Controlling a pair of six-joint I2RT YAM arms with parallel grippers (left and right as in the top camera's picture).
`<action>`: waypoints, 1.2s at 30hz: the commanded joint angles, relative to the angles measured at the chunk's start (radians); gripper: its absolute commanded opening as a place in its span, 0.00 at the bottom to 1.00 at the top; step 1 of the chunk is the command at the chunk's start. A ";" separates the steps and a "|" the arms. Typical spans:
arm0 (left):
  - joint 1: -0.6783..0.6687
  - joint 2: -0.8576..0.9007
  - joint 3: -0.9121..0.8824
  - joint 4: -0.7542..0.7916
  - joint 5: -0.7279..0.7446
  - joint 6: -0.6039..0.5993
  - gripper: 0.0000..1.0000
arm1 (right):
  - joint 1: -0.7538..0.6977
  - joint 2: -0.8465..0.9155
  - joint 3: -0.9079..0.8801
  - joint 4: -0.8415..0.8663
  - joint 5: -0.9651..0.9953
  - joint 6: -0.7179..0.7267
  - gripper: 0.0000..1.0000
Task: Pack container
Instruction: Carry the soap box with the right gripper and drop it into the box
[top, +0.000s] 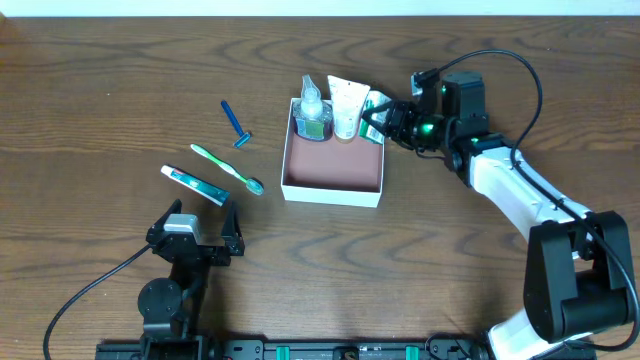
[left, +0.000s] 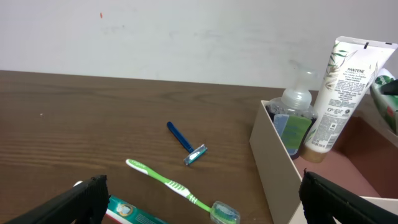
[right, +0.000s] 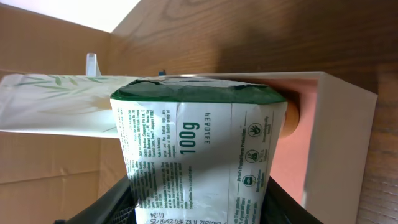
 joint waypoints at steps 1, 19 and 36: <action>-0.003 0.000 -0.018 -0.034 0.014 -0.001 0.98 | 0.018 0.005 0.001 0.003 0.040 -0.021 0.18; -0.003 0.000 -0.018 -0.034 0.014 -0.001 0.98 | 0.025 0.005 0.001 0.004 0.051 -0.029 0.71; -0.003 0.000 -0.018 -0.034 0.014 -0.001 0.98 | 0.020 0.003 0.002 0.077 -0.011 -0.022 0.66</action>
